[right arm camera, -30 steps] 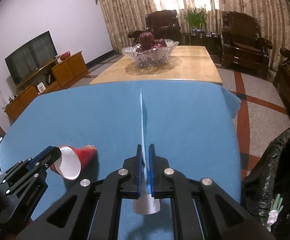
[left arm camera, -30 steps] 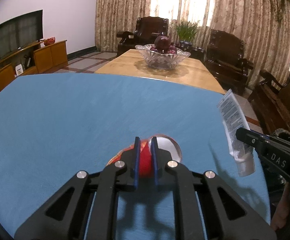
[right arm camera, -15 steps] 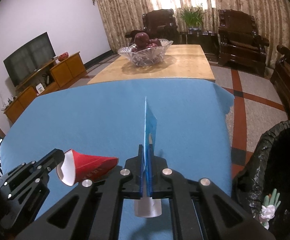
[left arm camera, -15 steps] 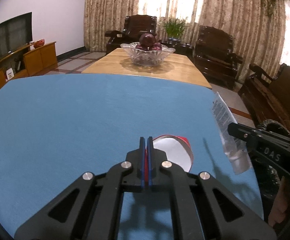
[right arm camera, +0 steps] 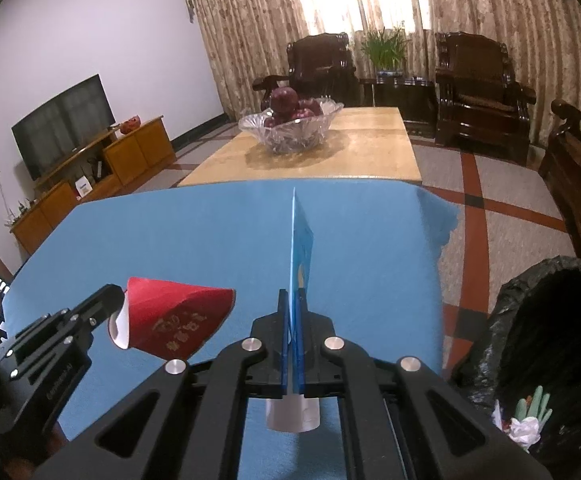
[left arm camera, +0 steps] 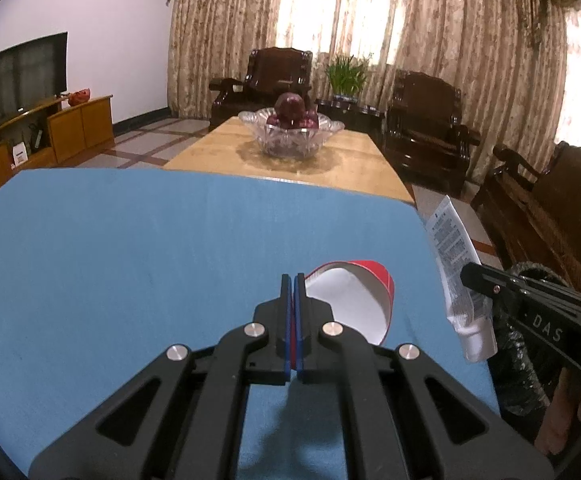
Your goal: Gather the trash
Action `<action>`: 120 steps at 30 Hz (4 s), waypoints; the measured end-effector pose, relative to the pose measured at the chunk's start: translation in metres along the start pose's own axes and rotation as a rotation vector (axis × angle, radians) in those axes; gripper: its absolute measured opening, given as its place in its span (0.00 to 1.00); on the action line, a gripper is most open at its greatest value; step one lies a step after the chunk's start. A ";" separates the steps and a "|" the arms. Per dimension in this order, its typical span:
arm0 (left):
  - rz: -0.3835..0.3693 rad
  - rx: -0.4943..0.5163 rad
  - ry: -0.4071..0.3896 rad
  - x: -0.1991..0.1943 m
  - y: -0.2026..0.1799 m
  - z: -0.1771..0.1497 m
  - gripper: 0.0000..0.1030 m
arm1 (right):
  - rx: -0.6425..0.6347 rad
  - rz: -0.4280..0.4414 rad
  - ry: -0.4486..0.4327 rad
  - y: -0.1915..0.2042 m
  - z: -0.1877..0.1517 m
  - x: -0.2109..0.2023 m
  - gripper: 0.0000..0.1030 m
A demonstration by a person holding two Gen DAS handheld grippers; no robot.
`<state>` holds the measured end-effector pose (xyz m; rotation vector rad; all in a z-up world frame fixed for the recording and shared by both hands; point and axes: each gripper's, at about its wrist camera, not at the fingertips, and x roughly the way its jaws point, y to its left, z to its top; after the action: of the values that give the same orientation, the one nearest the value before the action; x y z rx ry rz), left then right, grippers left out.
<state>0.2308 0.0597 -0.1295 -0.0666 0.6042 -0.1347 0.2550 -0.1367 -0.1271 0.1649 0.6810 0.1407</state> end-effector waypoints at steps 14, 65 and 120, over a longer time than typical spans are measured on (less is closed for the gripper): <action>-0.061 0.061 -0.056 -0.025 -0.056 0.021 0.00 | 0.021 -0.058 -0.104 -0.033 0.009 -0.073 0.03; -0.428 0.279 0.096 0.016 -0.304 -0.039 0.46 | 0.242 -0.436 -0.051 -0.229 -0.070 -0.161 0.21; -0.110 0.145 -0.082 -0.110 -0.128 0.013 0.93 | 0.033 -0.288 -0.183 -0.083 -0.012 -0.196 0.94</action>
<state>0.1351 -0.0502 -0.0440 0.0354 0.5077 -0.2808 0.1029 -0.2527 -0.0320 0.1081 0.5182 -0.1602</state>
